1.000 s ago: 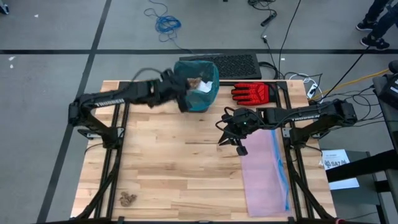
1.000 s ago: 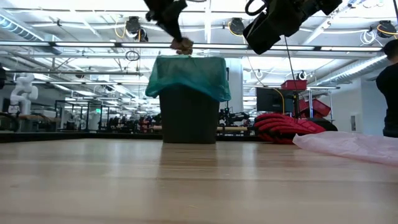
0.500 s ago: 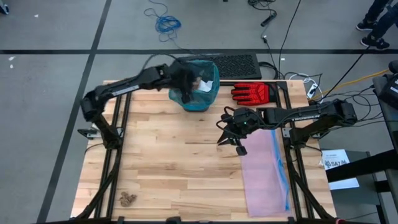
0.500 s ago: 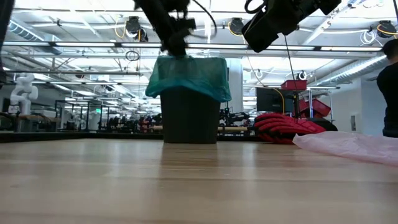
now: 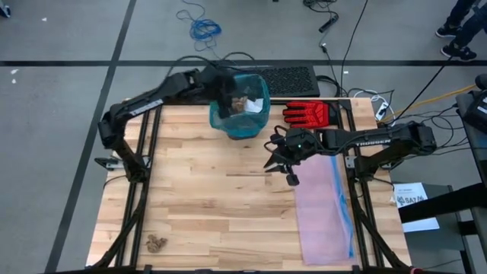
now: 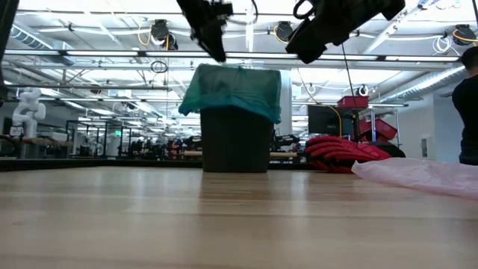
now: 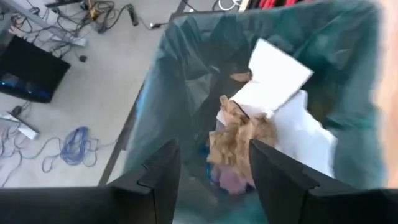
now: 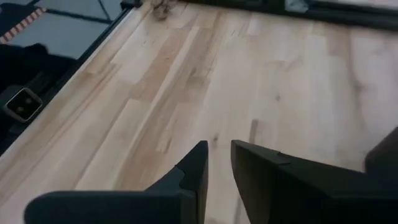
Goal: Place trash/remove bag and relplace
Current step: Put the brown napkin into the trash bin
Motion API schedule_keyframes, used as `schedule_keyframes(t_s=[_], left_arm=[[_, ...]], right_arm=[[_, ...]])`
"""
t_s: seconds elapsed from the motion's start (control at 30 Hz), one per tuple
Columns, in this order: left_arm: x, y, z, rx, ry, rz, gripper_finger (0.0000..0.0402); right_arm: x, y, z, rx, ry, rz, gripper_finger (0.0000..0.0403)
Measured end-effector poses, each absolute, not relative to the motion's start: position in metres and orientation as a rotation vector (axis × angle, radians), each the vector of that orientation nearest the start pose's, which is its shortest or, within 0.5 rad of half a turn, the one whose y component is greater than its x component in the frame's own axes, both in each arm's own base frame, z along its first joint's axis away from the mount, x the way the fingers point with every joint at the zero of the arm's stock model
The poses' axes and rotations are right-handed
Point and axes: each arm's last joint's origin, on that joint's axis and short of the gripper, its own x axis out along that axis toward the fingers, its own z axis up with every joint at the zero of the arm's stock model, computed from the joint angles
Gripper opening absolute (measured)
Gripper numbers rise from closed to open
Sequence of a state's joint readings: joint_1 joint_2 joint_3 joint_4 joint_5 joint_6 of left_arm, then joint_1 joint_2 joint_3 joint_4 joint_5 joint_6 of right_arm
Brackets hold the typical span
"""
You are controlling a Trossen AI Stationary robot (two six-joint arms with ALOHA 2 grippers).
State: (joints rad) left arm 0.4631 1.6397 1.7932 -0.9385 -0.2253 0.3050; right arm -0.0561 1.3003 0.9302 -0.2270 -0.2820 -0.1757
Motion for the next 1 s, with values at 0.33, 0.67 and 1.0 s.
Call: schedule_keyframes(t_s=[0.33,0.67,1.0], left_arm=[[0.246,0.133,0.447,0.149,0.953,0.584,0.0153],[0.231,0.08,0.427,-0.532,1.127,0.239,0.0007],[0.217,-0.008,0.445,-0.835,1.103,0.294,0.0001]], right_arm=[[0.277,-0.07,0.319,0.088,0.396,0.16,0.0095],[0.253,-0.12,0.416,0.096,0.139,0.005,0.0093],[0.242,-0.12,0.455,0.174,0.037,-0.007,0.0093]])
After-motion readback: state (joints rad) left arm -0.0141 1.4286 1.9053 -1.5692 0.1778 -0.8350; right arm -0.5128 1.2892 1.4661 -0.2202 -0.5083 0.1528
